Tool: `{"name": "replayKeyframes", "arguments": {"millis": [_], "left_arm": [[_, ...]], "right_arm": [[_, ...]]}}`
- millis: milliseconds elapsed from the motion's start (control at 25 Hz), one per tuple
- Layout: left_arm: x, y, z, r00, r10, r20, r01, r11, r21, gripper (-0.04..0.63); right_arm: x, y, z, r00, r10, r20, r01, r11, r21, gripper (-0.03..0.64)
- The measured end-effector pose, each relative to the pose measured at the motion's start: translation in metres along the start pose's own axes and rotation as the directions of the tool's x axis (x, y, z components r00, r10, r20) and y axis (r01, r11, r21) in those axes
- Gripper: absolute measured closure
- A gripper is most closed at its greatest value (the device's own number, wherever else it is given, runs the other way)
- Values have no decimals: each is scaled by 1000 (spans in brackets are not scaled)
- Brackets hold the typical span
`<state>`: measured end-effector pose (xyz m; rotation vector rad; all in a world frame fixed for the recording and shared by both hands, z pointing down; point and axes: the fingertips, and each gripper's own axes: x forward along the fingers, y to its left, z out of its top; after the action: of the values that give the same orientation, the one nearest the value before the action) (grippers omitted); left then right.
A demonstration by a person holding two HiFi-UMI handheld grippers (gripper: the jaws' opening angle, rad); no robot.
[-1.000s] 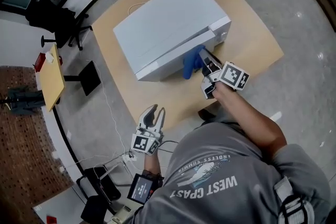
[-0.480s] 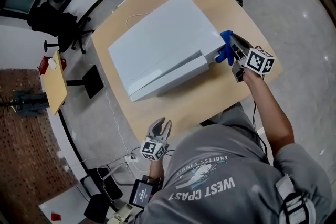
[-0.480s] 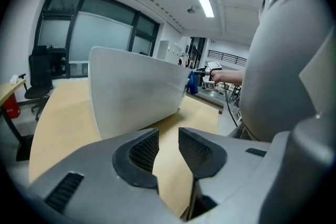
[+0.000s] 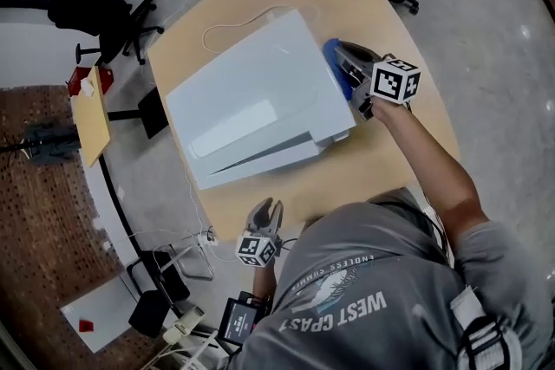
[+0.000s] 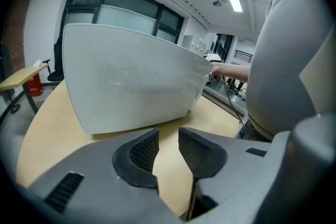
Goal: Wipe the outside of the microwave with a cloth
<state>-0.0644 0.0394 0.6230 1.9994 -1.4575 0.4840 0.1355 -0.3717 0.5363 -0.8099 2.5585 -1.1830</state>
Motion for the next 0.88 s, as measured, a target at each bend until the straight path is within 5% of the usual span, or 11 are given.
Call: {"name": "replayKeyframes", "arguments": {"millis": [160, 280, 640, 880], "left_arm": [[4, -13, -1, 998, 56, 0, -56, 998, -41, 466], [6, -15, -5, 997, 80, -22, -81, 995, -52, 466], [23, -17, 17, 996, 91, -25, -92, 995, -34, 466], [23, -18, 18, 995, 97, -28, -97, 995, -31, 466]], "right_arm": [[77, -45, 31, 999, 45, 0, -45, 996, 75, 563], [78, -56, 19, 998, 64, -13, -62, 990, 129, 563], [-94, -52, -141, 959, 53, -278, 36, 951, 306, 565], [-30, -81, -101, 985, 39, -166, 4, 968, 252, 563]]}}
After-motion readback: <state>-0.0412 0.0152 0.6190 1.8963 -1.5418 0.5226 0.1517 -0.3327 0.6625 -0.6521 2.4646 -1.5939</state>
